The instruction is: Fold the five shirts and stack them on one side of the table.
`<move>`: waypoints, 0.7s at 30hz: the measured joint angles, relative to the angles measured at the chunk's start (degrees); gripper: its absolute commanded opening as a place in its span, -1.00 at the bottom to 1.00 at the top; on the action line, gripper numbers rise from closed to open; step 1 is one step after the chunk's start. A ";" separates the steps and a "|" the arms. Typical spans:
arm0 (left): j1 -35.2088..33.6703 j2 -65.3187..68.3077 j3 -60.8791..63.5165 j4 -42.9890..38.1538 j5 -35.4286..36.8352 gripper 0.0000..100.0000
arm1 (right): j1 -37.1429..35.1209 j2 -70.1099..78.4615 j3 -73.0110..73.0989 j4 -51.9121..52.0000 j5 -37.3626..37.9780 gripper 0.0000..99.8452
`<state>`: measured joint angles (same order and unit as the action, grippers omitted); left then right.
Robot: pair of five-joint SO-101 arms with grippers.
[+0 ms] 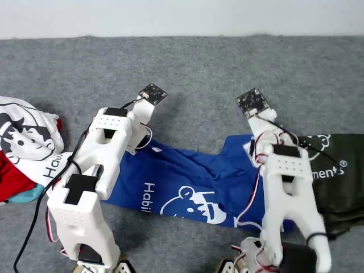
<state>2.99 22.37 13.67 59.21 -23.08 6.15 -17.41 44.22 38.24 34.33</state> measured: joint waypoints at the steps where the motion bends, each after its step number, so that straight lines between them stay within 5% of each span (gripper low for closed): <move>1: -0.70 0.00 0.00 0.00 0.00 -0.97 | 0.70 2.29 -2.46 0.09 -0.35 -0.63; 9: -2.46 0.00 0.09 0.00 0.00 -0.97 | 3.60 26.64 -30.07 14.51 -1.23 -0.64; 21: -2.55 -0.09 0.09 0.00 0.00 -0.97 | 3.69 50.11 -57.14 31.56 8.26 -0.76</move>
<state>0.44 22.29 13.76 59.21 -23.08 9.85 32.70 -12.92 69.80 42.59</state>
